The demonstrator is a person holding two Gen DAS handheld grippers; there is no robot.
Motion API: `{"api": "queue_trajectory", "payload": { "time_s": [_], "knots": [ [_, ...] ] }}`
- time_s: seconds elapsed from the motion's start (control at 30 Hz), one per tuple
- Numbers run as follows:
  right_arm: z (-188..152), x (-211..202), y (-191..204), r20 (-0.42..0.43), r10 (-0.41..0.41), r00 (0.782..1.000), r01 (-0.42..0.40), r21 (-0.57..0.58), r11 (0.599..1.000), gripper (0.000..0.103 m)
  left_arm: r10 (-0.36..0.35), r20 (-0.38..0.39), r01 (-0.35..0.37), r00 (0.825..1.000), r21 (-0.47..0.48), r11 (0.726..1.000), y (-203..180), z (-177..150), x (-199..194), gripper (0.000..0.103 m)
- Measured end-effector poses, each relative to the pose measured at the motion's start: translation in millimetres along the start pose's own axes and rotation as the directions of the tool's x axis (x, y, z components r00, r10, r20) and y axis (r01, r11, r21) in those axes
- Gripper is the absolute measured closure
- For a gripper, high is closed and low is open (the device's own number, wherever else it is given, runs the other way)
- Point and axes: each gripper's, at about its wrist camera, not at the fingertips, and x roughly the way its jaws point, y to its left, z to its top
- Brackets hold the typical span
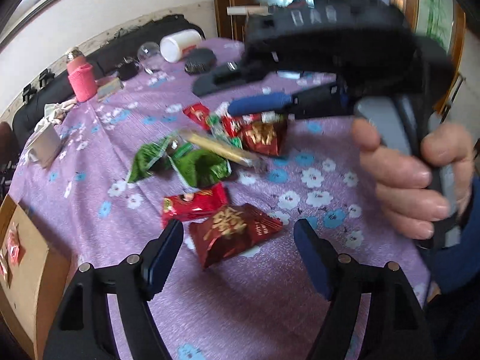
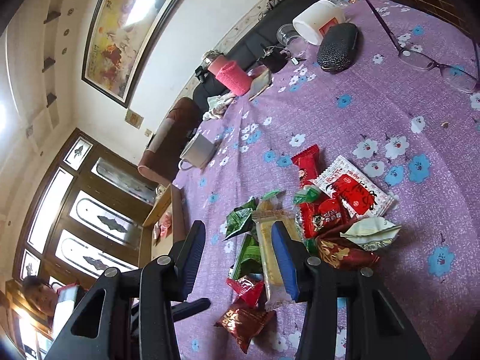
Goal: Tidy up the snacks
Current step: 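Grasp the dark red chip bag with the left gripper, then grasp the cream biscuit pack with the right gripper while the left gripper holds the chip bag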
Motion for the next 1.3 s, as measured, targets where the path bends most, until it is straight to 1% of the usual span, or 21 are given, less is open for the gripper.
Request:
{"api": "queue_trajectory", "payload": {
  "time_s": [0.07,0.1,0.13,0.17,0.2,0.23,0.27,0.3,0.37,0.43,0.53,0.57,0.63,0.73,0.77,0.8,0.83,0.87,0.9,1.17,1.3],
  "knots": [
    [-0.9,1.4,-0.8,-0.009,-0.001,1.000,0.001,0.003,1.000,0.051,0.033,-0.031,-0.033,0.999,0.010,0.999,-2.8,0.5,11.9,0.028],
    [-1.5,2.8,-1.2,-0.016,-0.004,1.000,0.004,0.003,1.000,0.051,0.033,-0.037,-0.032,0.999,0.006,0.999,-2.3,0.2,13.4,0.032],
    [-1.9,4.0,-1.1,-0.021,-0.006,1.000,0.006,0.002,1.000,0.051,0.028,-0.043,-0.029,0.999,-0.005,1.000,-1.6,0.4,16.4,0.037],
    [-2.7,4.8,-0.9,-0.026,-0.011,1.000,0.011,0.000,1.000,0.051,0.024,-0.053,-0.026,0.998,-0.020,0.999,0.4,-1.3,19.5,0.050],
    [-3.5,6.9,-0.4,-0.034,-0.026,0.999,0.025,-0.010,1.000,0.051,0.040,-0.057,-0.042,0.998,-0.032,0.999,3.1,-3.4,20.7,0.052],
    [-4.1,8.6,0.4,-0.037,-0.039,0.999,0.039,-0.017,0.999,0.051,0.032,-0.051,-0.035,0.998,-0.048,0.998,5.8,-3.5,20.0,0.054],
    [-4.9,9.8,1.4,-0.040,-0.059,0.997,0.058,-0.027,0.998,0.051,0.031,-0.049,-0.034,0.998,-0.065,0.997,9.0,-4.1,19.1,0.062],
    [-6.2,12.7,2.8,-0.043,-0.090,0.995,0.088,-0.044,0.995,0.051,0.038,-0.046,-0.042,0.998,-0.078,0.996,13.0,-4.0,18.0,0.064],
    [-7.9,16.7,3.9,-0.050,-0.140,0.989,0.137,-0.071,0.988,0.051,0.014,-0.035,-0.018,0.999,-0.112,0.993,20.9,-6.5,13.9,0.064],
    [-9.3,22.1,3.0,-0.062,-0.186,0.981,0.180,-0.094,0.979,0.051,0.021,-0.030,-0.025,0.999,-0.133,0.991,26.9,-7.5,12.4,0.064],
    [-13.3,32.1,3.4,-0.089,-0.240,0.967,0.227,-0.137,0.964,0.050,-0.003,-0.027,-0.002,1.000,-0.181,0.984,38.2,-11.7,9.3,0.067],
    [-15.1,35.1,4.9,-0.093,-0.262,0.961,0.246,-0.156,0.957,0.049,-0.016,-0.020,0.012,1.000,-0.199,0.980,42.8,-12.3,7.6,0.067],
    [-17.7,38.9,6.3,-0.091,-0.296,0.951,0.276,-0.183,0.944,0.038,-0.036,0.001,0.035,0.999,-0.231,0.972,50.1,-13.7,5.0,0.067],
    [-17.5,38.8,3.4,-0.085,-0.294,0.952,0.276,-0.179,0.944,0.038,-0.064,0.018,0.066,0.998,-0.271,0.960,58.1,-16.2,4.4,0.067],
    [-17.7,39.2,2.7,-0.090,-0.287,0.954,0.269,-0.178,0.947,0.039,-0.076,0.026,0.080,0.997,-0.285,0.955,61.1,-17.0,3.7,0.067],
    [-18.1,39.6,2.5,-0.093,-0.275,0.957,0.257,-0.176,0.950,0.044,-0.081,0.033,0.087,0.996,-0.292,0.952,62.6,-16.8,3.4,0.067],
    [-18.3,39.2,2.6,-0.094,-0.259,0.961,0.240,-0.171,0.956,0.056,-0.086,0.040,0.095,0.995,-0.298,0.950,64.3,-16.6,2.9,0.067],
    [-18.5,38.7,2.6,-0.099,-0.231,0.968,0.213,-0.163,0.963,0.061,-0.092,0.047,0.102,0.995,-0.304,0.947,65.3,-16.7,2.3,0.067],
    [-18.7,38.2,3.4,-0.100,-0.214,0.972,0.196,-0.162,0.967,0.063,-0.094,0.053,0.106,0.994,-0.308,0.946,66.6,-16.8,1.8,0.067],
    [-21.9,37.2,14.6,-0.066,-0.227,0.972,0.210,-0.201,0.957,0.067,-0.103,0.084,0.126,0.991,-0.357,0.925,79.6,-16.2,1.2,0.067],
    [-21.1,29.0,22.0,-0.009,-0.231,0.973,0.223,-0.224,0.949,0.067,-0.100,0.098,0.131,0.990,-0.381,0.915,85.6,-18.0,-0.2,0.067]
  ]
}}
